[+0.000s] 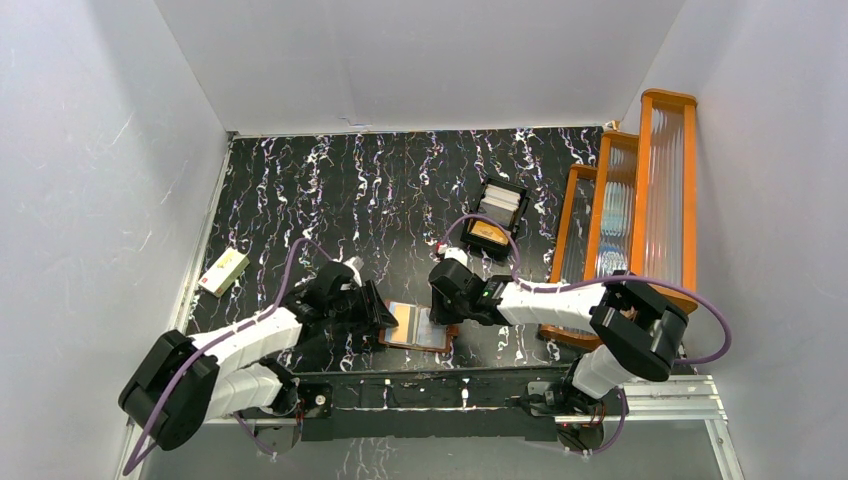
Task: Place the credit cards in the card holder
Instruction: Turn over the card slot in the card holder.
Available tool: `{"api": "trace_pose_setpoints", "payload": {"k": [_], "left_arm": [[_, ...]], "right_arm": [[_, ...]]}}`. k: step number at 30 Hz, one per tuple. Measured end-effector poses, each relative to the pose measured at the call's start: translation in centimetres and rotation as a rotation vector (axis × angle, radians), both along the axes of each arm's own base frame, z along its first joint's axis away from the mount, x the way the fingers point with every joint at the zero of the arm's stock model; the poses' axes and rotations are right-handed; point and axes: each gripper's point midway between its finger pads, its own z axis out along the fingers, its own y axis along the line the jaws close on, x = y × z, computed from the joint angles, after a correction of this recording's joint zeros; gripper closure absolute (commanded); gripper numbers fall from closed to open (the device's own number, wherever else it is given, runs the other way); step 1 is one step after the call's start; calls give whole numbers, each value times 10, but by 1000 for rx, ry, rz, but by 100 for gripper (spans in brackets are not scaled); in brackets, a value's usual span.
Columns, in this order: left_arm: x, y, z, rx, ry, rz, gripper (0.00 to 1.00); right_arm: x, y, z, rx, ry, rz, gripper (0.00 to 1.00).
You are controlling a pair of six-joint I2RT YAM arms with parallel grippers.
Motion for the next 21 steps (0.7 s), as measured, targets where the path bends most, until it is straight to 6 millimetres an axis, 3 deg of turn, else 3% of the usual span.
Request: {"api": "trace_pose_setpoints", "payload": {"k": [9, 14, 21], "left_arm": [[6, -20, 33, -181, -114, -44, 85], [7, -26, 39, -217, -126, -63, 100], [7, -33, 41, -250, -127, -91, 100]], "right_arm": [[1, 3, 0, 26, -11, 0, 78], [1, 3, 0, 27, -11, 0, 77], [2, 3, 0, 29, -11, 0, 76]]}}
